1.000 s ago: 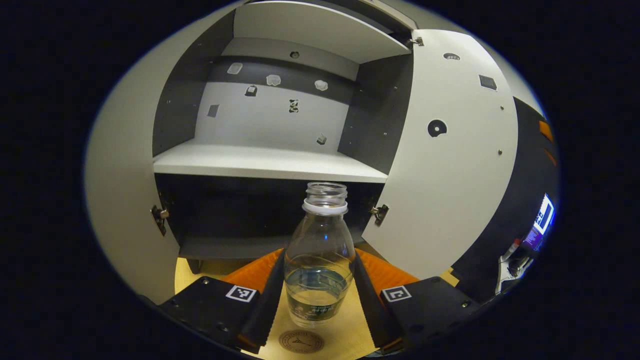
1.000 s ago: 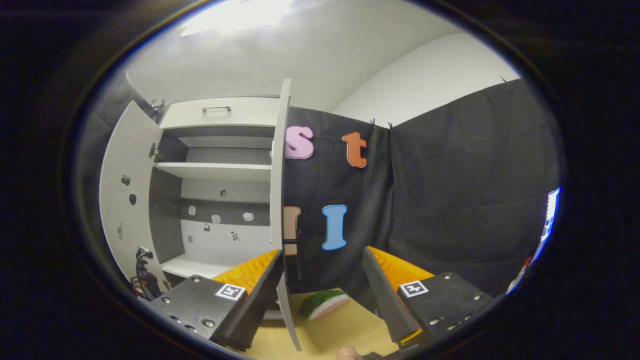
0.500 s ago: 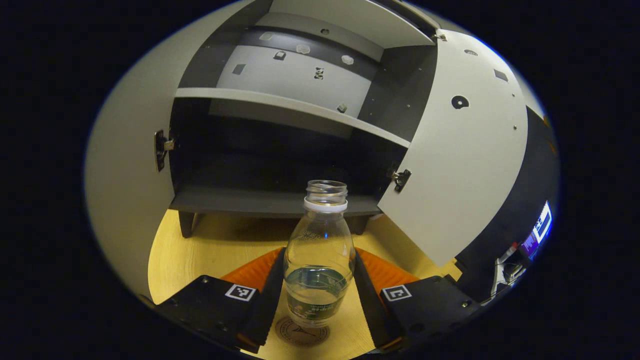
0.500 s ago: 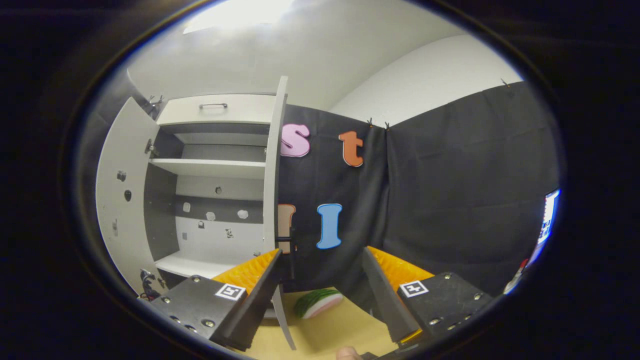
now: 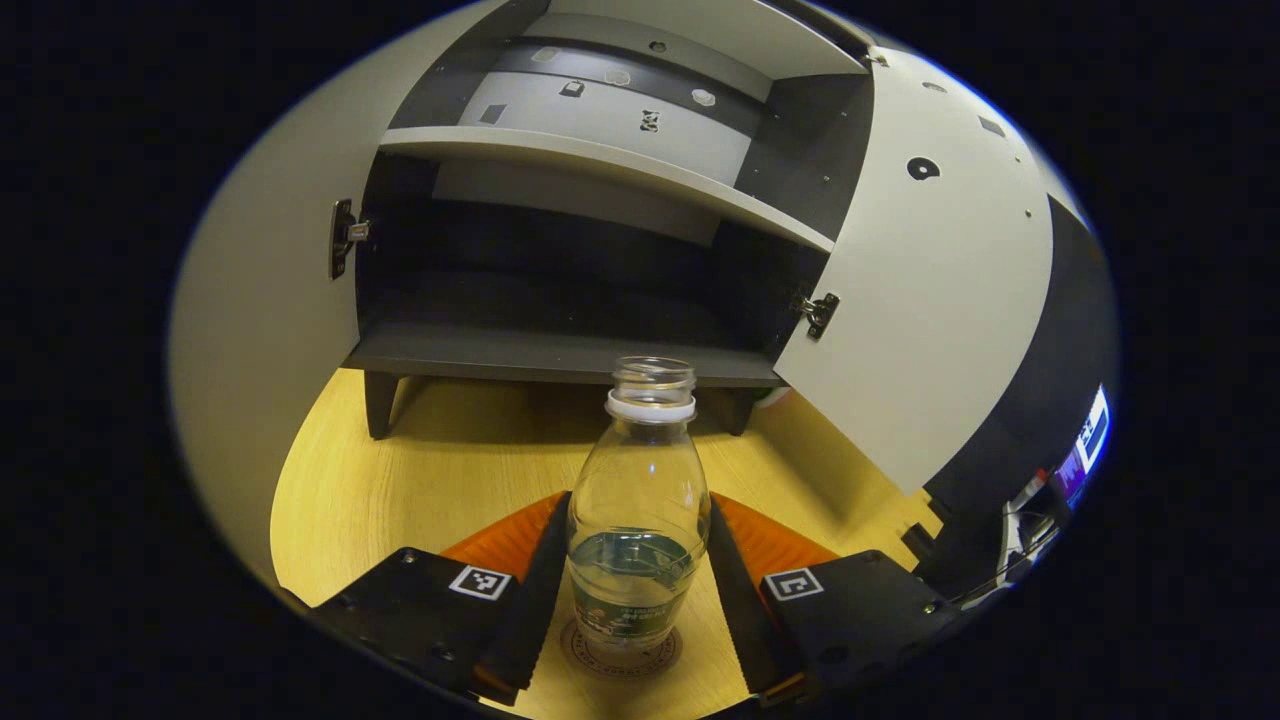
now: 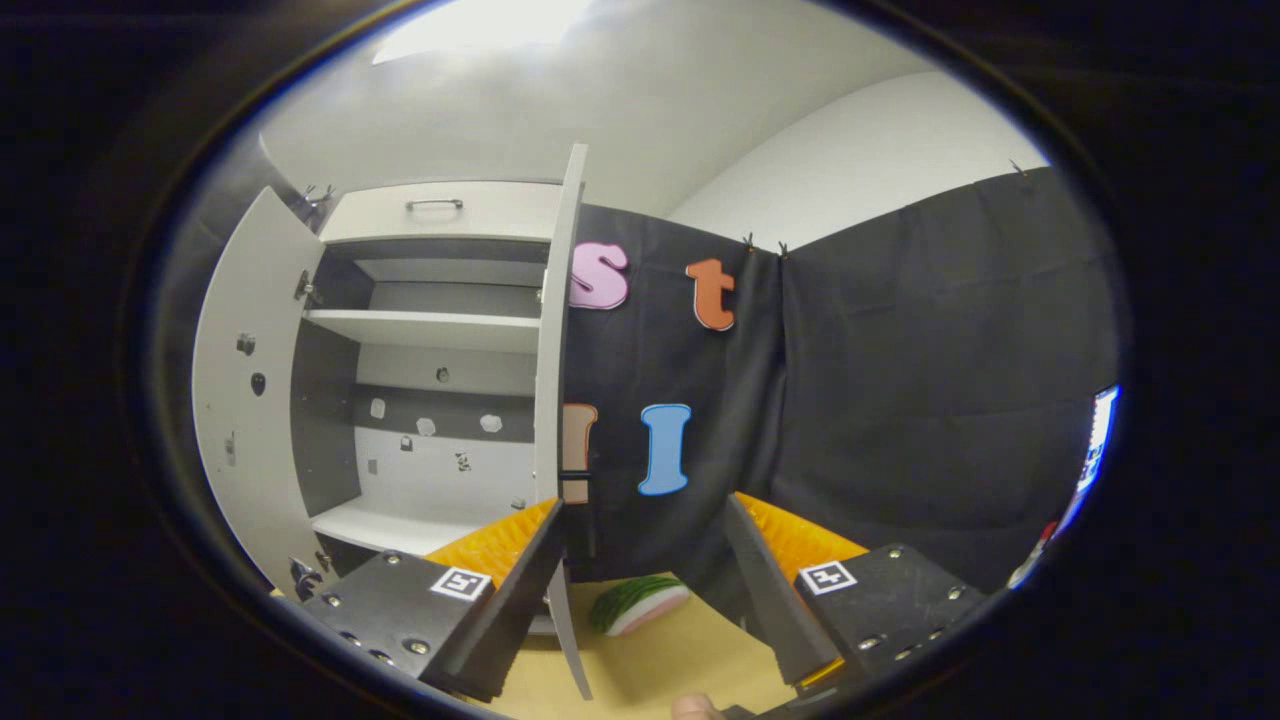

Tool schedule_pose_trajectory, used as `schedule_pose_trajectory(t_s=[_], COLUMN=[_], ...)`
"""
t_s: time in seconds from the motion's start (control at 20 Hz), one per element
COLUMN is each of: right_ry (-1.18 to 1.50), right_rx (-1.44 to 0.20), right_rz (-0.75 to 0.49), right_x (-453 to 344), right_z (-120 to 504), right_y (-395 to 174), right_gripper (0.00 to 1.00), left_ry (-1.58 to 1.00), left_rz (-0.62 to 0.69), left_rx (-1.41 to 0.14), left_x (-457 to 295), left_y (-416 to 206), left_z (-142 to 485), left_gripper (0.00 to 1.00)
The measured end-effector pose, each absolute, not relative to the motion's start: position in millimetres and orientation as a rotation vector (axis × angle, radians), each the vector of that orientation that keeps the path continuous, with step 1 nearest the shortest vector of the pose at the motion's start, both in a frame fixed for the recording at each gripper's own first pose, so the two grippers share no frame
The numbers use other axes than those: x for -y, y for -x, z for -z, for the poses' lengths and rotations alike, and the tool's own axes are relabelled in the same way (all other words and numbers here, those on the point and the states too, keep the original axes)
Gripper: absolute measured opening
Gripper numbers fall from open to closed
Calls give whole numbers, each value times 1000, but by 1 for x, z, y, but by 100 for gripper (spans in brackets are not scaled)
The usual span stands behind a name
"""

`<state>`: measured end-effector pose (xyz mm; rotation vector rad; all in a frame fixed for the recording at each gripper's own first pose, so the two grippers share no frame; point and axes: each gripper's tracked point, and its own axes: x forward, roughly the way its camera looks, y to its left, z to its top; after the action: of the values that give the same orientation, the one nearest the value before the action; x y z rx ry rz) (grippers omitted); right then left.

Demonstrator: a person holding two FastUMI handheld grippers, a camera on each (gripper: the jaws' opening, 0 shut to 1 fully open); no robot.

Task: Grasp the bottle in the cabinet with the left hand and place it on the coaster, then close the right door with the right hand and the left door with the left hand.

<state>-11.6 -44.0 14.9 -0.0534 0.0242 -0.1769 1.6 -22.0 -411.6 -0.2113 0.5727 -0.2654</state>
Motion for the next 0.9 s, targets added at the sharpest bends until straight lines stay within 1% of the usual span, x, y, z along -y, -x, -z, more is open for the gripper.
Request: schedule_pose_trajectory(t_s=[0.05,0.1,0.15,0.2,0.3,0.4,0.75,0.8,0.9], right_ry=[54,54,55,54,52,49,33,28,21], right_rx=[-25,-27,-31,-33,-38,-42,-46,-49,-52], right_rz=[176,175,175,175,172,167,155,154,152], right_x=[44,44,44,44,43,42,40,40,41], right_z=[-14,-14,-12,-12,-10,-8,-4,-4,-2], right_y=[11,11,11,10,10,9,10,10,10], right_gripper=[96,96,96,96,96,96,96,99,99], left_ry=[197,190,178,170,167,189,168,159,144], left_rz=[266,278,284,288,290,285,287,297,309], left_rx=[-561,-550,-543,-515,-519,-517,-505,-510,-517], left_x=[18,21,22,23,24,24,24,25,25], left_y=[4,7,10,10,17,22,39,43,49], left_z=[413,414,414,412,414,413,410,409,409], left_gripper=[77,80,77,77,79,77,79,79,79])
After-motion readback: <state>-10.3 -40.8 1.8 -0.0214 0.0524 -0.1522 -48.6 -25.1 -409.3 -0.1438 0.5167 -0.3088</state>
